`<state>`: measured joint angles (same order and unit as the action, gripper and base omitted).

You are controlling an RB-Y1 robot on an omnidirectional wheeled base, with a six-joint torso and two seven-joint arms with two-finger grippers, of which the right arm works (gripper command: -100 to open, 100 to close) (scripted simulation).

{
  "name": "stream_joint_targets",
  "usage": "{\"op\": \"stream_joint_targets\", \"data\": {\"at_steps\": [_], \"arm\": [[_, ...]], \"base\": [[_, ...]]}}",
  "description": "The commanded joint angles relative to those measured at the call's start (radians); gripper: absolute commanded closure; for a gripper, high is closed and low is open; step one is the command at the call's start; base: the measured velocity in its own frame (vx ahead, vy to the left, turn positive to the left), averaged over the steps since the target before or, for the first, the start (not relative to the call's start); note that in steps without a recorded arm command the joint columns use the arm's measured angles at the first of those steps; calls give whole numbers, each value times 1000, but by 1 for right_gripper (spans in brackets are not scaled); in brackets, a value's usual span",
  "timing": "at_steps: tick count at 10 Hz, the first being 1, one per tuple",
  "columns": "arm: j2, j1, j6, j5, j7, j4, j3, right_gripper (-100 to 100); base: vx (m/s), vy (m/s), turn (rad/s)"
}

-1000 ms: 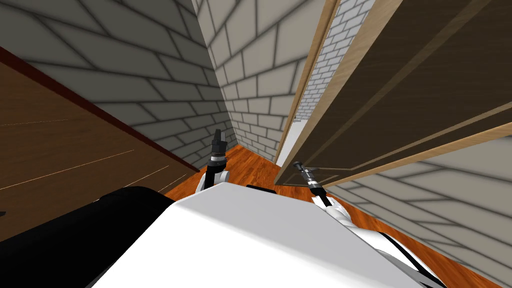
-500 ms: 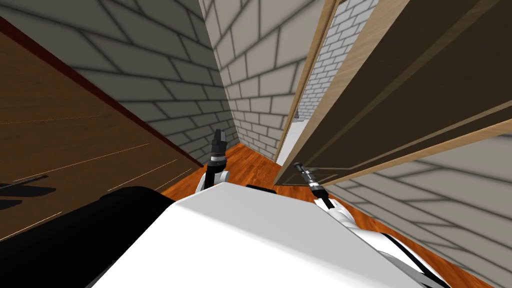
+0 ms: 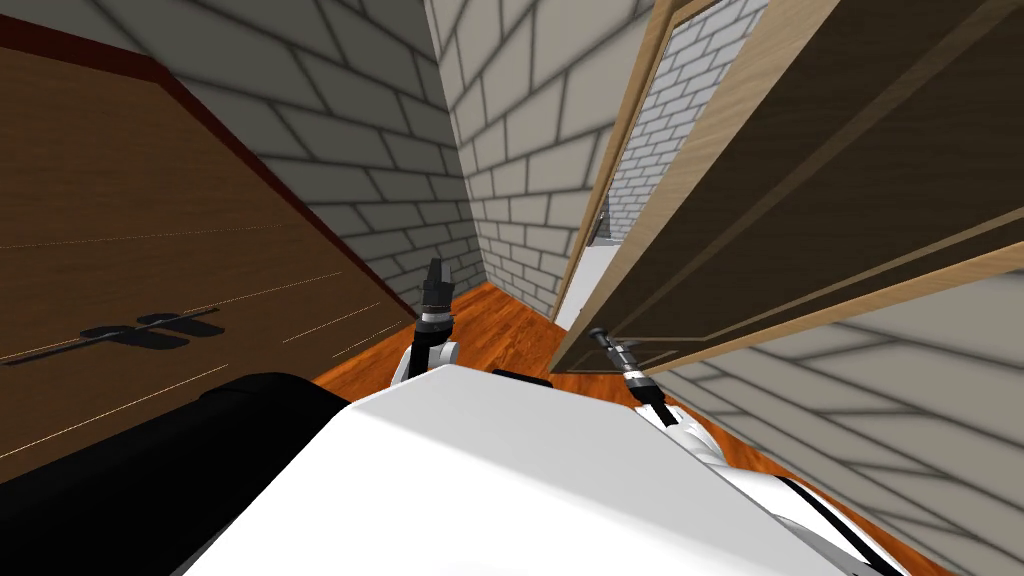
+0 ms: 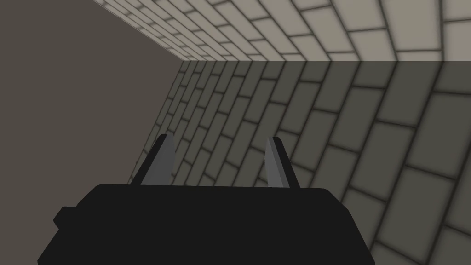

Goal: Pull the door open

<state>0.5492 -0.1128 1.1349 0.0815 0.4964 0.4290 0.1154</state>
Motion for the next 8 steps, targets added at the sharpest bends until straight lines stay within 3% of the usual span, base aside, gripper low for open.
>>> {"op": "stream_joint_targets", "data": {"at_steps": [1, 6, 7, 8], "arm": [[12, 13, 21, 1, 6, -2, 1, 100], [30, 29, 63, 2, 19, -18, 4, 100], [25, 15, 65, 3, 18, -36, 5, 100], [28, 20, 79, 3, 21, -44, 6, 100]], "base": [[-121, -78, 154], [-153, -71, 122], [-72, -32, 28], [-127, -62, 181]]}}
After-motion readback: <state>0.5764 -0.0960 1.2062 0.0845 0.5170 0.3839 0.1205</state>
